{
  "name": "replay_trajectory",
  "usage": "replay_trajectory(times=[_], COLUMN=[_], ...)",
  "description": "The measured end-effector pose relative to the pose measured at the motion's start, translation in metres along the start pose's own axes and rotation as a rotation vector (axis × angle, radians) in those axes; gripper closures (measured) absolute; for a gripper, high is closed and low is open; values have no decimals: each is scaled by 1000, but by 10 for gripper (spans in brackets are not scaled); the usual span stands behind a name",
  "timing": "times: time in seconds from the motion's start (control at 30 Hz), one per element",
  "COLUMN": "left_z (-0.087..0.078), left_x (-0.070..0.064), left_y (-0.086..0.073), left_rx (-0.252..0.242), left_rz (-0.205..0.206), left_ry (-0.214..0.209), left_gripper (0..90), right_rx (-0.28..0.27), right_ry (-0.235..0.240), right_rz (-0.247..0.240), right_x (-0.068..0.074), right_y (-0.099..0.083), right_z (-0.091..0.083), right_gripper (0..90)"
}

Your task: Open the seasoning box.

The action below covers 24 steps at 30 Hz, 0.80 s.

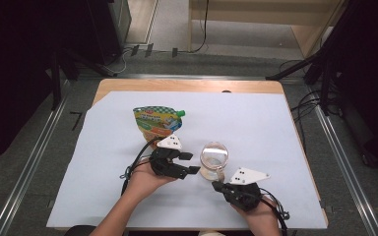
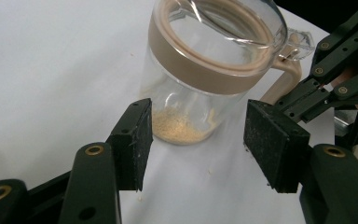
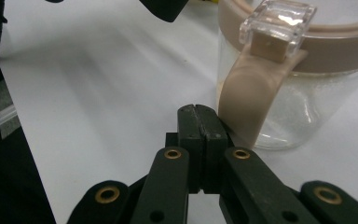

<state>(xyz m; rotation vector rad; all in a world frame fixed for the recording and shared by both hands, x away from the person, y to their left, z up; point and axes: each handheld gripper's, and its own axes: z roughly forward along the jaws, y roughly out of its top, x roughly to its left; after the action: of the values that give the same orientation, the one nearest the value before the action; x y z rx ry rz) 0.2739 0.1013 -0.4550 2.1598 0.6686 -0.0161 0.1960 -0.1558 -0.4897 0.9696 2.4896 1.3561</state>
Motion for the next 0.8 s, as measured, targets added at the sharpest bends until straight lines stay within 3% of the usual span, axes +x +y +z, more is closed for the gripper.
replay_trajectory(times=[0.27,0.8], left_z=[0,-1], left_x=[0,1], left_y=[0,0], left_rx=[2,-4], left_rz=[-5,0], left_ry=[0,-3], left_gripper=[422,422], right_rx=[11,6], right_ry=[-5,-47], right_rz=[-11,71], right_x=[-2,-28], right_y=[-1,-5], right_z=[1,-15], right_gripper=[900,900])
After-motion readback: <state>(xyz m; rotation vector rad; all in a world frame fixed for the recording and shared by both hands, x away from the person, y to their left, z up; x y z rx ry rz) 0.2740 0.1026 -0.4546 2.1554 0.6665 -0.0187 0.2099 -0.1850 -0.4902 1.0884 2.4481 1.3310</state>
